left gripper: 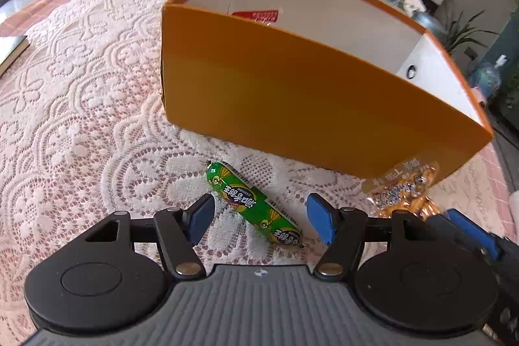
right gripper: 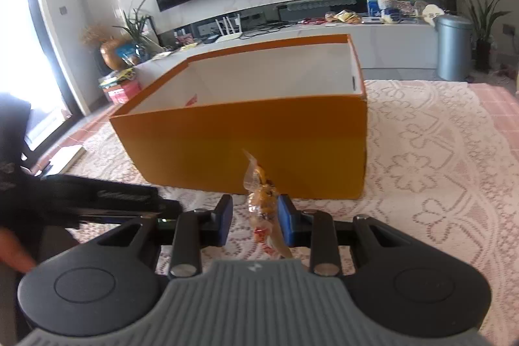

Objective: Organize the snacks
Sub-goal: 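Grasp the peanut bag with the right gripper while the left gripper grasps the green tube snack, then lift both held snacks and carry them over the orange box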

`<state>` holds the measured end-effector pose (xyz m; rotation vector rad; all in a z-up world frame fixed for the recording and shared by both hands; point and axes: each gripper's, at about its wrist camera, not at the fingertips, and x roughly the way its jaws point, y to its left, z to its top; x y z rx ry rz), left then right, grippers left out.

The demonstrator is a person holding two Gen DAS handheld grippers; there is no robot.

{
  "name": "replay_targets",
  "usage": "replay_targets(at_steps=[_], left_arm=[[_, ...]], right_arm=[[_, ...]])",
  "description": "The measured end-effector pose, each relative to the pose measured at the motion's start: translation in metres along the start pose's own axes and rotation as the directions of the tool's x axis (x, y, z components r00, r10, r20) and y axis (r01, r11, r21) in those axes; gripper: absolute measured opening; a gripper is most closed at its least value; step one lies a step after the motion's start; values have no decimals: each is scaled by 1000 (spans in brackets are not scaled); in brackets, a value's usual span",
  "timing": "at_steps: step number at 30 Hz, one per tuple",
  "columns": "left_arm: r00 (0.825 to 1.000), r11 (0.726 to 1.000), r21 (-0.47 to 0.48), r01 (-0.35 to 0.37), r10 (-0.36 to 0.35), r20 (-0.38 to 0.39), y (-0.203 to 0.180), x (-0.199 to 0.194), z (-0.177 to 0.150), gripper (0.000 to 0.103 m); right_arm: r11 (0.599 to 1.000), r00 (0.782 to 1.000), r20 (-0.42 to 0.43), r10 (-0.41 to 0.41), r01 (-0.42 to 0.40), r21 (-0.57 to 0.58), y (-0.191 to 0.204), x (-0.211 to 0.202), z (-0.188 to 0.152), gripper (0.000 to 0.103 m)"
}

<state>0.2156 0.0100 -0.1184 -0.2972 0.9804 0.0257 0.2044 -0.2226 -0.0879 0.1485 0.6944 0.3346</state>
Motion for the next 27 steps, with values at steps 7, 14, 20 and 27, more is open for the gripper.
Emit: replay_targets(at_steps=[7, 14, 20, 27], left_arm=[[997, 994, 86, -73, 73, 2, -8, 8, -2, 43], [999, 978, 204, 44, -43, -7, -6, -11, -17, 35], [998, 950, 305, 68, -69, -8, -7, -27, -40, 33], [998, 963, 261, 68, -62, -31, 6, -23, -40, 34]], right_arm=[[999, 999, 17, -31, 31, -12, 3, -3, -3, 30], [999, 999, -10, -30, 30, -10, 2, -7, -2, 31], [1000, 996, -92, -9, 9, -1, 7, 11, -9, 30], [993, 991, -78, -110, 106, -60, 17, 28, -21, 33]])
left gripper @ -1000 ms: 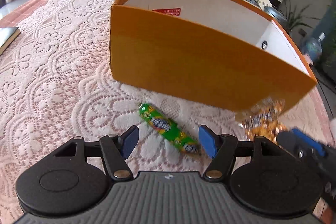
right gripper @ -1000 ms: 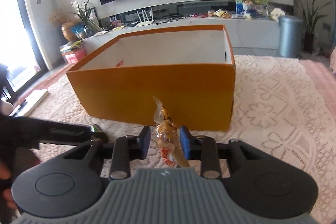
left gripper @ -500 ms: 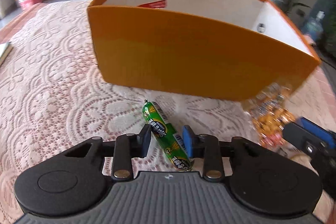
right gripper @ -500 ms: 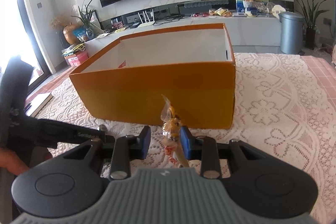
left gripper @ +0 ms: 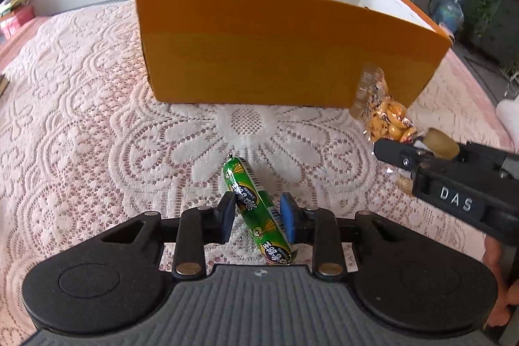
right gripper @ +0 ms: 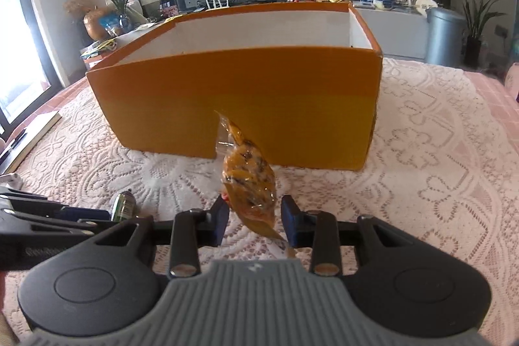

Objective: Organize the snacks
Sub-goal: 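Lift both held snacks and carry them over the orange box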

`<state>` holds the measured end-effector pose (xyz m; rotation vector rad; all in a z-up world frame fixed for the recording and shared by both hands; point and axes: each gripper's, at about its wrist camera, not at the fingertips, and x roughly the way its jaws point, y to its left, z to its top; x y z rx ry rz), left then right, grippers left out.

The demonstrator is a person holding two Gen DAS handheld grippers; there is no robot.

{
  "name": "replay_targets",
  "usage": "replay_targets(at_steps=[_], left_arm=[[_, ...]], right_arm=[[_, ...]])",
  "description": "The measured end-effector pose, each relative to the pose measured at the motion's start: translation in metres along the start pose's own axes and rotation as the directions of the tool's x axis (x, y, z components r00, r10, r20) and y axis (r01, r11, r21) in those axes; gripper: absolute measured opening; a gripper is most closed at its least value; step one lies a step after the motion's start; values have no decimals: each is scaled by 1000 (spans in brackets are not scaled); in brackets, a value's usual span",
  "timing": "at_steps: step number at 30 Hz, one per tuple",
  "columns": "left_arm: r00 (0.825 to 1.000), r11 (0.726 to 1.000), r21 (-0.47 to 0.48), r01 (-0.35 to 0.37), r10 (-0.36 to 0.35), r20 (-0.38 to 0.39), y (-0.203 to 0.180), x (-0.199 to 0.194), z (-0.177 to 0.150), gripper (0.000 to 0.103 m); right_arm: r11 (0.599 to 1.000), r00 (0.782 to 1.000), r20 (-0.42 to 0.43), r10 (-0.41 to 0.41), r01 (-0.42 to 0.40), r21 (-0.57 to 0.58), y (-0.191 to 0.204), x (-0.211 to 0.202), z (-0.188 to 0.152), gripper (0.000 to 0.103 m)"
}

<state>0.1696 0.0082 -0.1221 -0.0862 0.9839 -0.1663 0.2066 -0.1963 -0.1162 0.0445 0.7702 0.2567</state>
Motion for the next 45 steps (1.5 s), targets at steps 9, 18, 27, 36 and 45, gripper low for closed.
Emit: replay_targets(at_steps=[9, 18, 27, 36, 45], left_arm=[[1000, 999, -49, -19, 18, -17, -1, 11, -2, 40], [1000, 999, -43, -27, 27, -4, -1, 10, -4, 27], [999, 998, -55, -38, 38, 3, 0, -3, -7, 26], [999, 999, -46, -16, 17, 34, -3, -33, -13, 26], [997, 1000, -24, 13, -12, 76, -8, -68, -20, 25]], right_arm=[[999, 998, 43, -43, 42, 9, 2, 1, 0, 26], [999, 997, 56, -52, 52, 17, -2, 0, 0, 21], [998, 996, 75, -55, 53, 30, -5, -10, 0, 20], [999, 993, 108, -39, 39, 2, 6, -37, -5, 19], [999, 990, 139, -9, 16, -50, 29, -80, -17, 19]])
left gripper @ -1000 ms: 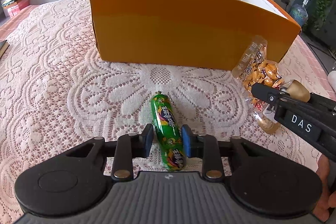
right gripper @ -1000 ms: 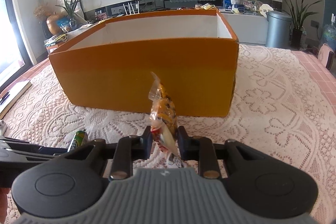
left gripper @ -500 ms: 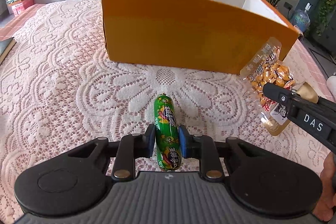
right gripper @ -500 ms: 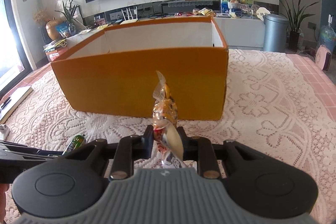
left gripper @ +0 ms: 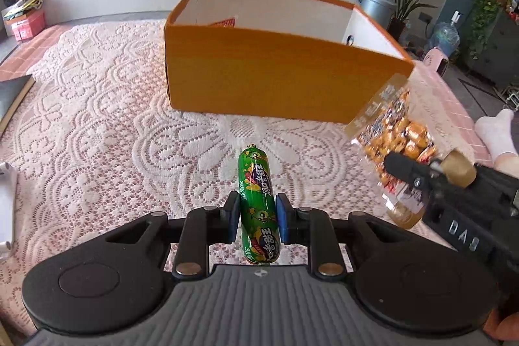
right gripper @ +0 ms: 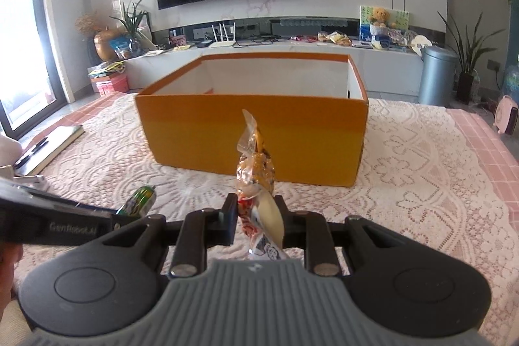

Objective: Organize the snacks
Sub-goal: 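Lift both held snacks and carry them over the orange box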

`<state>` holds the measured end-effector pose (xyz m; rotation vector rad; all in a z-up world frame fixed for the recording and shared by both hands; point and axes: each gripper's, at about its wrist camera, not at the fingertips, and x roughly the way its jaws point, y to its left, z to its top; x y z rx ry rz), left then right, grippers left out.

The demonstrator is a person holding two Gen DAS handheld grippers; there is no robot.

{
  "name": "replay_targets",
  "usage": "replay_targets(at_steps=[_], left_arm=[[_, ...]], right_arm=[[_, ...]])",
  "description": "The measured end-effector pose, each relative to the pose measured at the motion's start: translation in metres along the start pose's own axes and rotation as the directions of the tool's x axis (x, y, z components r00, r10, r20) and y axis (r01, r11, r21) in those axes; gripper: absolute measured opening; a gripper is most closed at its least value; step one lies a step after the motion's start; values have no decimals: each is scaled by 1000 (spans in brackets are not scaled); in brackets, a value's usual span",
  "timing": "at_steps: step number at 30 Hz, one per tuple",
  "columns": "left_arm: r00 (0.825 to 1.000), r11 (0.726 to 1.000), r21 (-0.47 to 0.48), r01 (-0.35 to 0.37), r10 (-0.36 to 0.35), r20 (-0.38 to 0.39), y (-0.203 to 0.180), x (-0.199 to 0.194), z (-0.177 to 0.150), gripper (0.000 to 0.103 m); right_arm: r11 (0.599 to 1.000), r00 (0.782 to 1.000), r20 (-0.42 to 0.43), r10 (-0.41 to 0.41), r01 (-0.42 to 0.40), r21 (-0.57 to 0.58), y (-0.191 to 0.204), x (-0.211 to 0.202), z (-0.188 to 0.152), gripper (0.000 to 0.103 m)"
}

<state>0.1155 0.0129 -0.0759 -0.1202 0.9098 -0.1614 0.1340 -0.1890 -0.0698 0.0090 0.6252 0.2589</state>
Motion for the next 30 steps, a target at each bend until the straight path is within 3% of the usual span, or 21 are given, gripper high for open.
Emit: replay_targets(at_steps=[13, 22, 30], left_arm=[[996, 999, 45, 29, -33, 85, -3, -42, 8, 25], [988, 992, 110, 65, -80, 133, -1, -66, 35, 25], [976, 986, 153, 67, -96, 193, -2, -80, 70, 26]], right_arm=[[1000, 999, 35, 11, -11, 18, 12, -55, 2, 19], [1000, 995, 99, 3, -2, -15, 17, -82, 35, 19], [999, 994, 106, 19, -16, -31, 18, -79, 75, 19]])
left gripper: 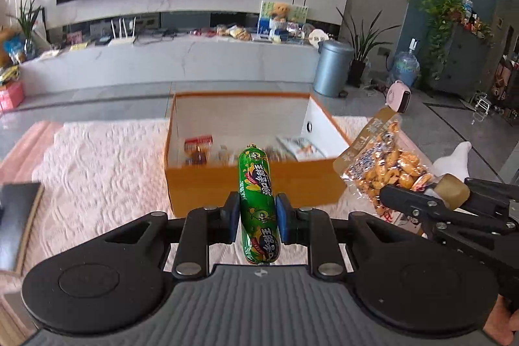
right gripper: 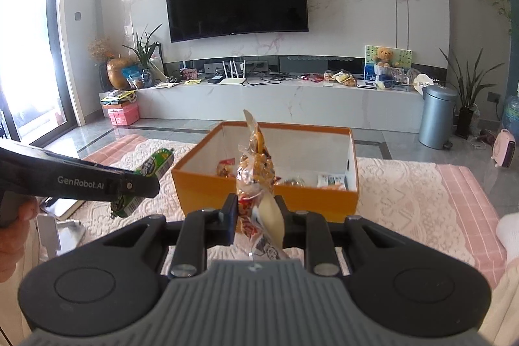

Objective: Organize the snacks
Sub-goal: 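Lift both held snacks and carry them over the orange box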

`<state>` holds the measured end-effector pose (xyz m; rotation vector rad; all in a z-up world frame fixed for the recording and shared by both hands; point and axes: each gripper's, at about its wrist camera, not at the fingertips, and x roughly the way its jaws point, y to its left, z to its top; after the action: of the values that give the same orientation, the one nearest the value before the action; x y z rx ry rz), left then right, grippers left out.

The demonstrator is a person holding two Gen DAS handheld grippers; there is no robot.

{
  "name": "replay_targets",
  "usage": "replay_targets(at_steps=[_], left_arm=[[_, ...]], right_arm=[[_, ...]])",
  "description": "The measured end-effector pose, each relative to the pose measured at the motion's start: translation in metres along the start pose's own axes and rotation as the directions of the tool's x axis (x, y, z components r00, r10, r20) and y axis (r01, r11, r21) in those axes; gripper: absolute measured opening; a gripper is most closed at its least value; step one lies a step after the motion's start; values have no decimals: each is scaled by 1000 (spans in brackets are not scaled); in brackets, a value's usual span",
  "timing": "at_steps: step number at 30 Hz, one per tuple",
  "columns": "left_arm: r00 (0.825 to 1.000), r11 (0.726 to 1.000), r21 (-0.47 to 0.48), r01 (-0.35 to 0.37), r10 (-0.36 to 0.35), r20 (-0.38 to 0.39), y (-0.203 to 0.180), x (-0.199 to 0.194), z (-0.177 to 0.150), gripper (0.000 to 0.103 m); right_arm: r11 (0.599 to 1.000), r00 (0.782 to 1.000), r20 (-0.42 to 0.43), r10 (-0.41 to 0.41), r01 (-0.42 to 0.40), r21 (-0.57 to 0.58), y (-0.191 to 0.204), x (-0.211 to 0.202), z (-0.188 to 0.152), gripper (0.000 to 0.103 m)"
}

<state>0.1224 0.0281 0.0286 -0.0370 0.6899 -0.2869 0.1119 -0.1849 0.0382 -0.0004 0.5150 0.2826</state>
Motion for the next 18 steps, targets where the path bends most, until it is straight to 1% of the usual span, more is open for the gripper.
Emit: replay_targets(at_steps=[3, 8, 14, 18], left_arm=[[1000, 1000, 14, 12, -13, 16, 3, 2, 14, 25], [999, 999, 45, -1, 0, 35, 3, 13, 33, 25], [999, 999, 35, -5, 3, 38, 12, 36, 45, 25], [999, 999, 37, -27, 25, 44, 19, 50, 49, 25]], right_arm=[[1000, 1000, 5, -6, 6, -31, 4, 11, 15, 19], [996, 1000, 22, -7, 9, -92, 12, 31, 40, 19], [991, 1000, 11, -13, 15, -136, 15, 66, 61, 19], [987, 999, -7, -38, 37, -154, 11, 92, 71, 19]])
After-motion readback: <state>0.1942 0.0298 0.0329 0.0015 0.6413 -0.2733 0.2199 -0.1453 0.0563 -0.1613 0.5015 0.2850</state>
